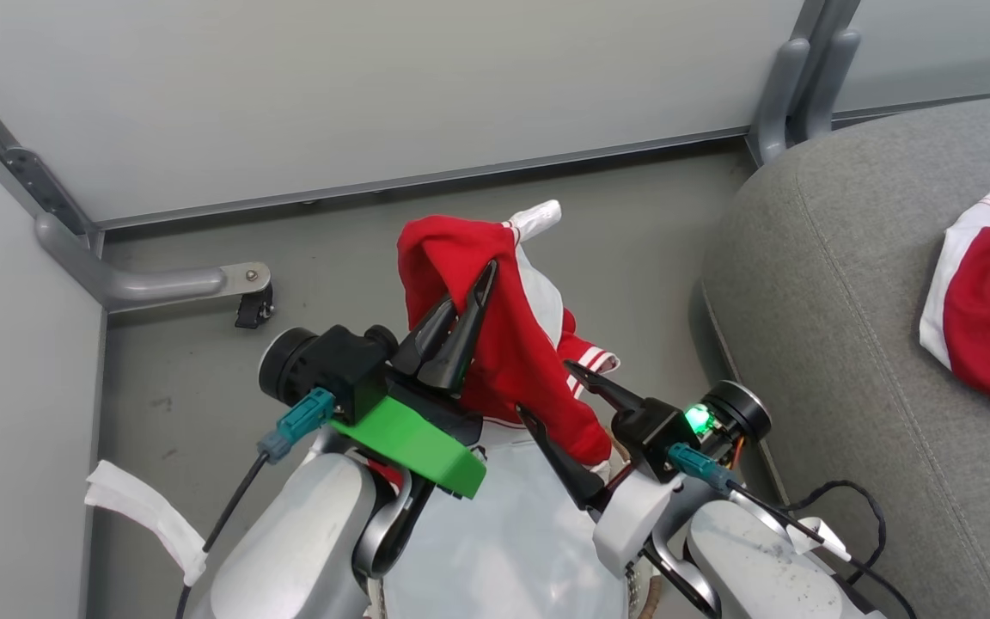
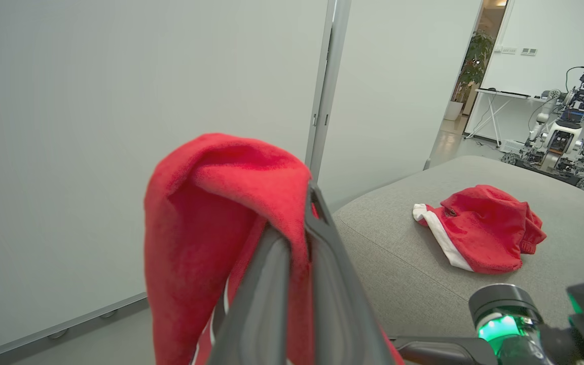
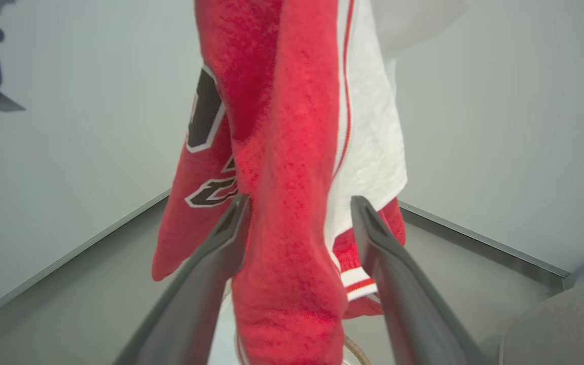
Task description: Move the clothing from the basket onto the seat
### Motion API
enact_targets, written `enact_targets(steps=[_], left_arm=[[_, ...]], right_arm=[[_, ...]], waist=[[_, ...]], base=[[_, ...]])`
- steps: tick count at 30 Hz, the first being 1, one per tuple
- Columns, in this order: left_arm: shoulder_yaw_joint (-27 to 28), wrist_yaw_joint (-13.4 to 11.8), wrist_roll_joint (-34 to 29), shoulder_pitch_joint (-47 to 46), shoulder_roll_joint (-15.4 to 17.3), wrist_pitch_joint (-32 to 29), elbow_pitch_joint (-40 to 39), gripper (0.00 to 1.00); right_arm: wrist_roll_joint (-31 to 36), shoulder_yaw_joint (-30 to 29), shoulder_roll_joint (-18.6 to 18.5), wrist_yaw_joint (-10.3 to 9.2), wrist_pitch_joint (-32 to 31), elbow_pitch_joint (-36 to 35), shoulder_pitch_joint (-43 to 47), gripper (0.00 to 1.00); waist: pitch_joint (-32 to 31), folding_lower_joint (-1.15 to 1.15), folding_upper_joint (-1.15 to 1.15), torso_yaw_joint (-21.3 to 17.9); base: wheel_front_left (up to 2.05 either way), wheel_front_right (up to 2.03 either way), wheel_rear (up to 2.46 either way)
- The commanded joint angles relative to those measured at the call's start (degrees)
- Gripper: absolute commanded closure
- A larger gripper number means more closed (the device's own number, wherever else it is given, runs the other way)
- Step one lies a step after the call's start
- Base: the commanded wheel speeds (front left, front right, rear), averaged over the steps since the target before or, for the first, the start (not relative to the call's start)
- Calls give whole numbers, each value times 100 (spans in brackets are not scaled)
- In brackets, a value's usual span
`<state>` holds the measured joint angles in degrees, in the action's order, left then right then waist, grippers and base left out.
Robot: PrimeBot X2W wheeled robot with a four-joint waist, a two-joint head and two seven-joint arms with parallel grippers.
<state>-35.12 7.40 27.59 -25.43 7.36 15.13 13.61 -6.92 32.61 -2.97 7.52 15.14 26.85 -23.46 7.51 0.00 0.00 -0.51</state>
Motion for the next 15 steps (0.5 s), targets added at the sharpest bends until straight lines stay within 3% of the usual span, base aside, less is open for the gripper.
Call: enact_targets(steps=[1,6,7,9,15], left_arm=[[-24,17,2,-135,-21,2,2,100],[-144,17,85,-150,-70,2,-8,100],[-156,17,103,-154,-77,2,-8,100],[-195,17,120,-163,-92,2,-1,100],[-235,17,172,-167,-92,3,12,100]], right_arm=[[65,3,-10,-6,0,146,-75,0],[-152,181,-10,-7,0,407,-152,0],[-203,212,-10,-7,0,435,-158,41],[-256,247,-6,-6,0,478,-183,100],[-409,312,-7,-7,0,602,-178,100]], waist=[[1,0,0,79],[3,0,0,215],[5,0,0,230],[13,0,0,257],[39,0,0,285]], base=[[0,0,0],[0,0,0],[0,0,0],[0,0,0],[0,0,0]])
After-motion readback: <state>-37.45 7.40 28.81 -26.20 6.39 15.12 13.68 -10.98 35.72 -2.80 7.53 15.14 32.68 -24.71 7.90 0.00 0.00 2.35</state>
